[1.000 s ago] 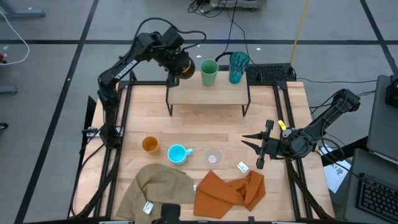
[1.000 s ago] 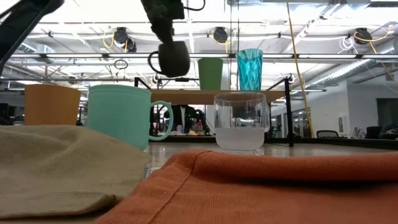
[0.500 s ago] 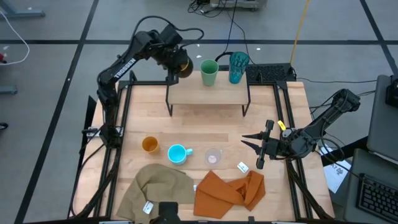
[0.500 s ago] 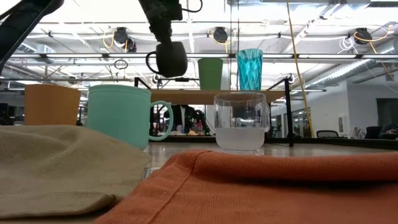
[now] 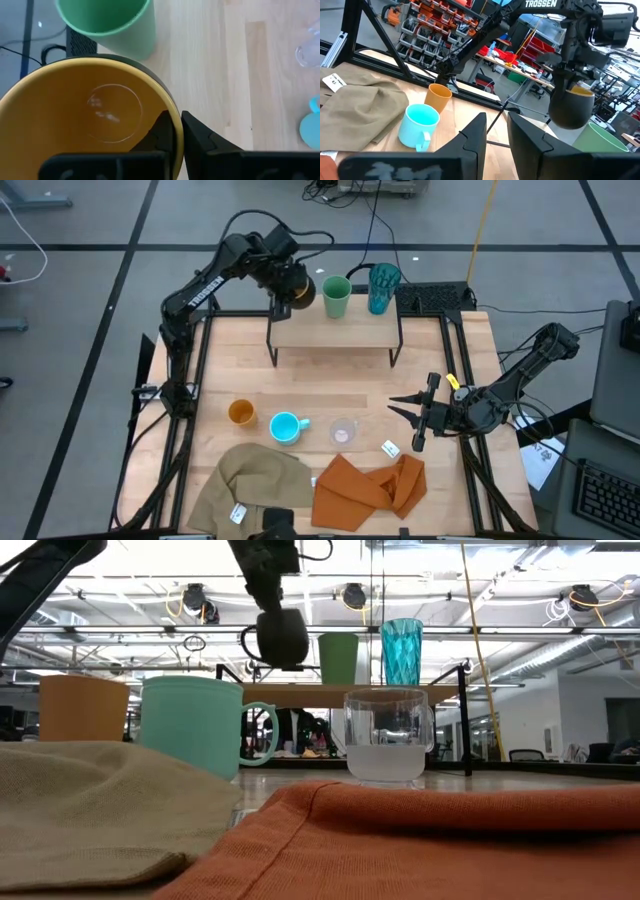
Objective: Stack small to large cups/mugs on shelf
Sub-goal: Put the black mug on the shelf
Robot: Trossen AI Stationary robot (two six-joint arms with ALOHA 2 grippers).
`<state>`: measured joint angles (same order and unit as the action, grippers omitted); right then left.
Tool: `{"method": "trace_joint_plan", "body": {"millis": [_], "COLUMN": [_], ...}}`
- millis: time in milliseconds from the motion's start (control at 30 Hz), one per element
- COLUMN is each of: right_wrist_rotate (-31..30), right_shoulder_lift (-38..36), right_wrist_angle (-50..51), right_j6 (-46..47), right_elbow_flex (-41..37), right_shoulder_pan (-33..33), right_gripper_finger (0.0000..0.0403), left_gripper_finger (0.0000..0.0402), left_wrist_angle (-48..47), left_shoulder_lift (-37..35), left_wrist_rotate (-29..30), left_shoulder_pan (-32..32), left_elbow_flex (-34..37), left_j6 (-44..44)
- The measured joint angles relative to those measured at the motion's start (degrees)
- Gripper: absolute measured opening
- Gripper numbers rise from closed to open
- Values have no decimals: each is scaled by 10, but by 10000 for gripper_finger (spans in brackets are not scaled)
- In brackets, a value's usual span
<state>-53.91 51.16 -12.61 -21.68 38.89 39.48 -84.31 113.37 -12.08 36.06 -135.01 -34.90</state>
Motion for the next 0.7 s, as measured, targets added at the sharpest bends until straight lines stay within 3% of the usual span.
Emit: {"method": "trace_joint_plan", "body": {"millis": [467,700], "right_wrist_rotate": [0,0], "right_shoulder_lift": [0,0], "right_wrist_angle": [1,3], "right_j6": [4,1], "right_elbow_flex": [0,0], "right_shoulder_pan": [0,0], "right_gripper_finger": [70,70], "left_gripper_finger": [16,16], "left_wrist_angle": [-12,-11], "left_shoulder_lift": [43,44], "left_wrist_rotate": [33,5], "left_shoulder_pan": [0,3], "left_elbow_flex": [1,1], "left_j6": [-9,-8]}}
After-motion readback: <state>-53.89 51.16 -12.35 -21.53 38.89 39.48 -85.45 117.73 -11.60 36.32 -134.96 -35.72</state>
